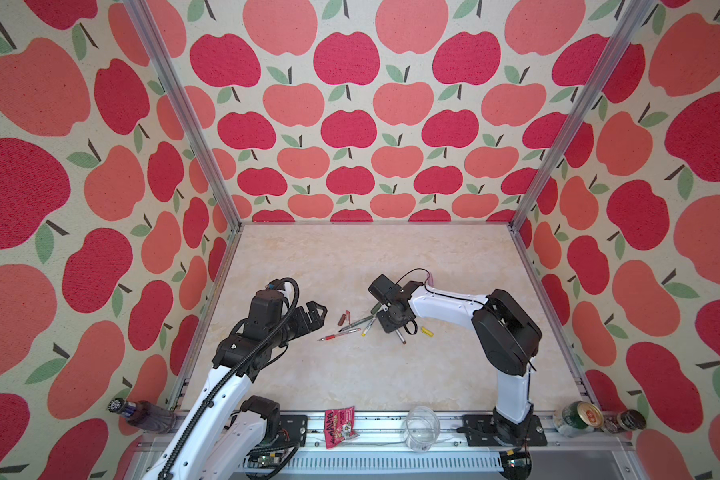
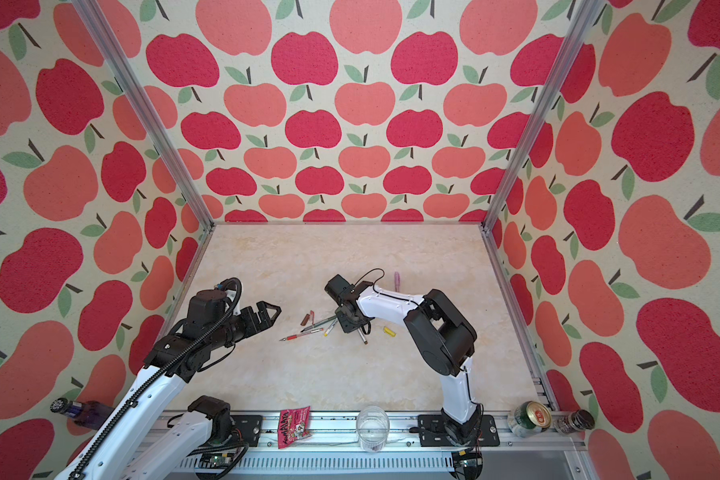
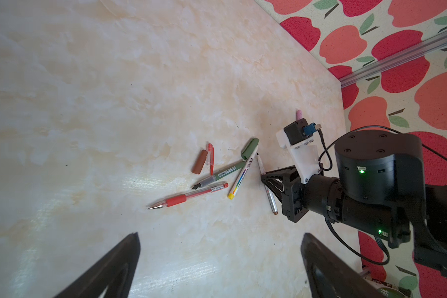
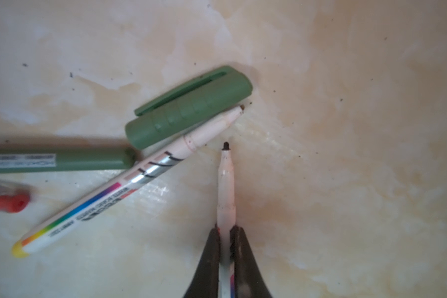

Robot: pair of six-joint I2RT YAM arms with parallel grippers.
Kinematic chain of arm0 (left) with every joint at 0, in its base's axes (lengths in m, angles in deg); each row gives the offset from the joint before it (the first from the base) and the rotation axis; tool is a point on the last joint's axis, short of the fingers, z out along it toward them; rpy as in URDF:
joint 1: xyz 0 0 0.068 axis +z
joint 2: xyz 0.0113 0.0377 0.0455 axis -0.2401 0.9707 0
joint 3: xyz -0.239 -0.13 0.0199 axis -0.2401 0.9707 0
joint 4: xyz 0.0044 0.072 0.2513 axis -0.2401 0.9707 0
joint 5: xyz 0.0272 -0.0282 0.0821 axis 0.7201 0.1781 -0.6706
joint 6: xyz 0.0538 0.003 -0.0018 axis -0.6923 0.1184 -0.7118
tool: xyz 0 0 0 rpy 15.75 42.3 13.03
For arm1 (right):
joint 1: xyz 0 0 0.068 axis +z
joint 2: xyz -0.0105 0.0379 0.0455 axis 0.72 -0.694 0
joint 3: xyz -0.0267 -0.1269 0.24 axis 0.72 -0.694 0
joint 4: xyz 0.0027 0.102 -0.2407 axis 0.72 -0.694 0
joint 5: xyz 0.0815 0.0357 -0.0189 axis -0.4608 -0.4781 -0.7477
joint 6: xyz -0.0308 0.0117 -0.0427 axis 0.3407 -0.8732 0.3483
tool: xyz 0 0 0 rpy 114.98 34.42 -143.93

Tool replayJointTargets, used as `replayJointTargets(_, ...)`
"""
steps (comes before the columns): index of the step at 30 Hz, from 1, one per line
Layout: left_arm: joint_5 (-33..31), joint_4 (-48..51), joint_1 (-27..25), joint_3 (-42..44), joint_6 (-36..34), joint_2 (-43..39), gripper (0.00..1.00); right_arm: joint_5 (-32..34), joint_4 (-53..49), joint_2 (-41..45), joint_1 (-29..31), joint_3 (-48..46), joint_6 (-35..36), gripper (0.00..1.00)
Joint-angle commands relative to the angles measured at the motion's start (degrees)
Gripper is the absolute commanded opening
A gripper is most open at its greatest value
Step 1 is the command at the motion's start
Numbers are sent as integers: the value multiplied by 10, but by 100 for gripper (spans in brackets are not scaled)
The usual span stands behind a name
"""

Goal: Insert the pens into the pen caps
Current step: 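Lift the white marker upright toward the left gripper while the left gripper approaches, then close the left gripper on the white marker while the right gripper releases it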

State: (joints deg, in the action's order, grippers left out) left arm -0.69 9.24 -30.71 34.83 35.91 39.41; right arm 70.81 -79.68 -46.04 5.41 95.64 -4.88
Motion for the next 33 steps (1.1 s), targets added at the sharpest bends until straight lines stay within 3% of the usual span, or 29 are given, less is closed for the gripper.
replayJointTargets(1,19,-56,3,8,-4,12,99,5,-23,35,-6,0,-6,9)
replayJointTargets(4,59,-114,2,8,-12,33,99,-34,13,96,-19,-18,-6,9)
replayJointTargets(11,175,-204,-21,2,-68,82,100,-231,180,243,-61,-70,-25,9)
replayJointTargets(16,205,-243,-86,8,-119,72,100,-329,242,270,-101,-58,-70,9)
replayJointTargets(20,209,-300,-112,29,-115,61,100,-421,301,265,-119,-50,-114,9)
replayJointTargets(24,217,-389,-114,57,-85,60,99,-475,371,273,-120,-67,-154,9)
replayJointTargets(33,265,-478,-115,38,-58,112,90,-535,487,274,-120,-106,-232,9)
